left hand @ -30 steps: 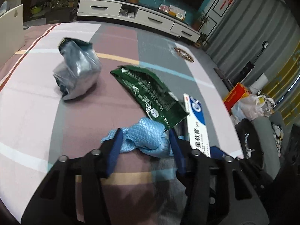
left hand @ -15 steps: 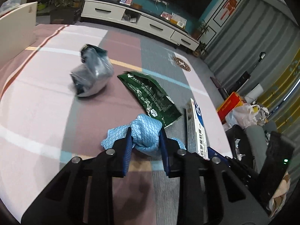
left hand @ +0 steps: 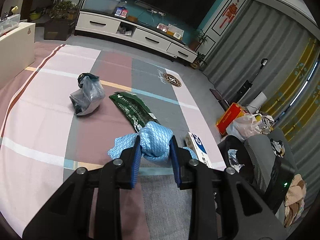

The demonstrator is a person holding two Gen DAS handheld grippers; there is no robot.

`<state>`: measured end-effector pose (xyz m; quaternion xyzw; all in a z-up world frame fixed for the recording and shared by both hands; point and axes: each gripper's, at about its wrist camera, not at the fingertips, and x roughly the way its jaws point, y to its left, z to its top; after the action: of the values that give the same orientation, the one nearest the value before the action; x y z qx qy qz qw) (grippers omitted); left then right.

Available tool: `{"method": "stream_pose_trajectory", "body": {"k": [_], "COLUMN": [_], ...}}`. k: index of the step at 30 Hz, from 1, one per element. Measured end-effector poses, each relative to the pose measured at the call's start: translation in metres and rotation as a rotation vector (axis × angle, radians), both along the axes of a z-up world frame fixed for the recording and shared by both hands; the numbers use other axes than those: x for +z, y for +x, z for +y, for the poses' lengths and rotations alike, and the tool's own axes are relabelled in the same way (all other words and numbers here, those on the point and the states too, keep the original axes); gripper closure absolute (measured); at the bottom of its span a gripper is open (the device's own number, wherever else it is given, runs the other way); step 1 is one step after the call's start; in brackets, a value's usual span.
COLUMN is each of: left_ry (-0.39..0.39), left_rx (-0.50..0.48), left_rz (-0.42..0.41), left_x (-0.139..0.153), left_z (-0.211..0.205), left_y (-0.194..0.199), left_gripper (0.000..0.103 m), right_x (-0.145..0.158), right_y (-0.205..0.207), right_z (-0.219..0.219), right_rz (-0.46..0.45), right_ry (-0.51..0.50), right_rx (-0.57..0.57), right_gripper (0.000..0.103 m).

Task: Collect trash
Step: 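Grasp the blue cloth with the left tool while the right tool grasps the white medicine box, then carry the blue cloth and medicine box over the black bin and release both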

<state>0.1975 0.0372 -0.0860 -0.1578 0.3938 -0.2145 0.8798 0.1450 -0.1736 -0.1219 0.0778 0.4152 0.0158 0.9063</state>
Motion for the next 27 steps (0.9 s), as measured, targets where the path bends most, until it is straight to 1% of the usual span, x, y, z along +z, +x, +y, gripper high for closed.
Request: {"method": "stream_pose_trajectory", "body": {"k": [3,6,7,9,10,15,17,20,22,23,27], "left_ry": [-0.002,0.007,0.009,0.014,0.02,0.041,0.032,0.027,0.026,0.027,0.02], "left_rx": [-0.005,-0.011,-0.016,-0.022,-0.026,-0.022,-0.02,-0.013,-0.015,-0.017,-0.036], "left_rz": [0.001,0.005,0.009,0.016,0.018,0.014,0.022,0.024,0.02,0.017,0.008], "left_x": [0.0,-0.002,-0.003,-0.005,-0.005,-0.006,-0.006,-0.006,-0.005,-0.004,-0.002], "left_z": [0.0,-0.003,-0.004,-0.006,-0.007,-0.008,-0.006,-0.004,-0.005,-0.006,-0.01], "left_y": [-0.001,-0.002,-0.002,0.0,0.0,0.0,0.001,0.001,-0.001,-0.002,-0.006], "left_gripper": [0.074,0.074,0.074,0.074,0.074,0.074,0.074,0.074,0.074,0.074,0.074], "right_x": [-0.008,-0.015,-0.016,-0.016,-0.016,-0.02,-0.024,-0.023,-0.022,-0.021,-0.013], "right_y": [-0.005,-0.003,-0.002,0.002,0.003,0.014,0.016,0.013,0.011,0.008,-0.003], "right_z": [-0.008,-0.014,-0.013,-0.011,-0.01,-0.004,-0.003,-0.004,-0.006,-0.008,-0.015], "right_rz": [0.03,0.062,0.064,0.067,0.067,0.08,0.091,0.077,0.075,0.069,0.041], "right_ry": [-0.017,-0.011,-0.02,-0.036,-0.037,-0.073,-0.101,-0.121,-0.108,-0.104,-0.079], "right_rx": [-0.025,-0.043,-0.05,-0.052,-0.051,-0.063,-0.072,-0.079,-0.079,-0.08,-0.079], "right_gripper": [0.057,0.056,0.055,0.049,0.047,0.047,0.05,0.055,0.059,0.063,0.064]}}
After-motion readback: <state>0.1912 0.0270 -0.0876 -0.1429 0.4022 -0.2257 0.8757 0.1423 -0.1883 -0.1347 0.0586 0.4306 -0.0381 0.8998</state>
